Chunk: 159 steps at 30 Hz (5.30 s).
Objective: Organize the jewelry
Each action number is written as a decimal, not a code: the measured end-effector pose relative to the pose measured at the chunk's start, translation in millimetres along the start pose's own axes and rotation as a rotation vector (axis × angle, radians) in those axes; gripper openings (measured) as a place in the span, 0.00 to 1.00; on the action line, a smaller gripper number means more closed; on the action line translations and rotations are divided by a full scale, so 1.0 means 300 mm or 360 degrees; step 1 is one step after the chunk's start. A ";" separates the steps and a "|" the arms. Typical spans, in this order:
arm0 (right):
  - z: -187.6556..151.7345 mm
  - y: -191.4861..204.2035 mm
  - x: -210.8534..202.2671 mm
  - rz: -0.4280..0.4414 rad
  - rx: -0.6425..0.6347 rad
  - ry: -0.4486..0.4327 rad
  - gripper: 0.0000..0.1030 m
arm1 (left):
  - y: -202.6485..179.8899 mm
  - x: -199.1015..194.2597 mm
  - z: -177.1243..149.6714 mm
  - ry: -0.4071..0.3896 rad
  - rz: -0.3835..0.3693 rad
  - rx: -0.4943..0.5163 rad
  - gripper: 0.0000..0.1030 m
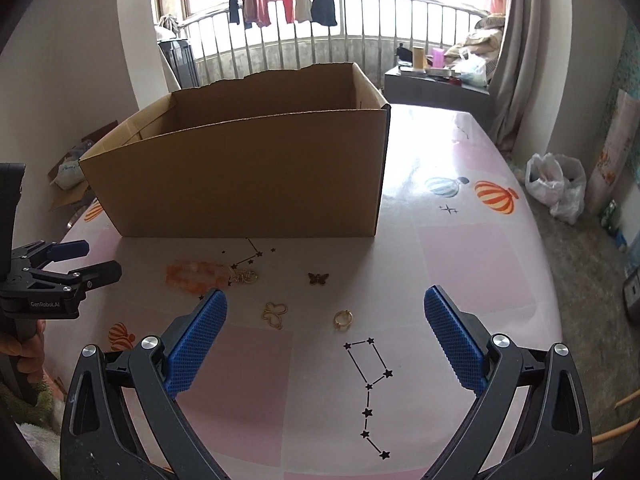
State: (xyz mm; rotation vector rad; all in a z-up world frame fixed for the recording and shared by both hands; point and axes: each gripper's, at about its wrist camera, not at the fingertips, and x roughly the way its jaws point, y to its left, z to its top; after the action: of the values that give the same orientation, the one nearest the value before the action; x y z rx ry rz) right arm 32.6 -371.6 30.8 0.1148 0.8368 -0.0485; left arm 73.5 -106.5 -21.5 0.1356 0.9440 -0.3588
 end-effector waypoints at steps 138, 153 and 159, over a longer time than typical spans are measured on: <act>-0.042 0.073 0.143 0.0056 -0.0139 0.0249 0.01 | -0.201 0.053 -0.072 -0.0003 -0.0499 0.0394 0.03; -0.034 0.009 0.138 0.0099 -0.0093 0.0309 0.18 | -0.196 0.053 -0.067 -0.0002 -0.0499 0.0400 0.03; -0.034 0.004 0.161 0.0184 -0.0057 0.0344 0.19 | -0.196 0.053 -0.066 -0.0001 -0.0501 0.0401 0.03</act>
State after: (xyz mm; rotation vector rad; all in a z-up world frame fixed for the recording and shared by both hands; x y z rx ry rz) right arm 57.3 -368.9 -11.7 0.1363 1.0446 0.0892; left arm 45.8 -159.8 -43.5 0.2172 0.9181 -0.7691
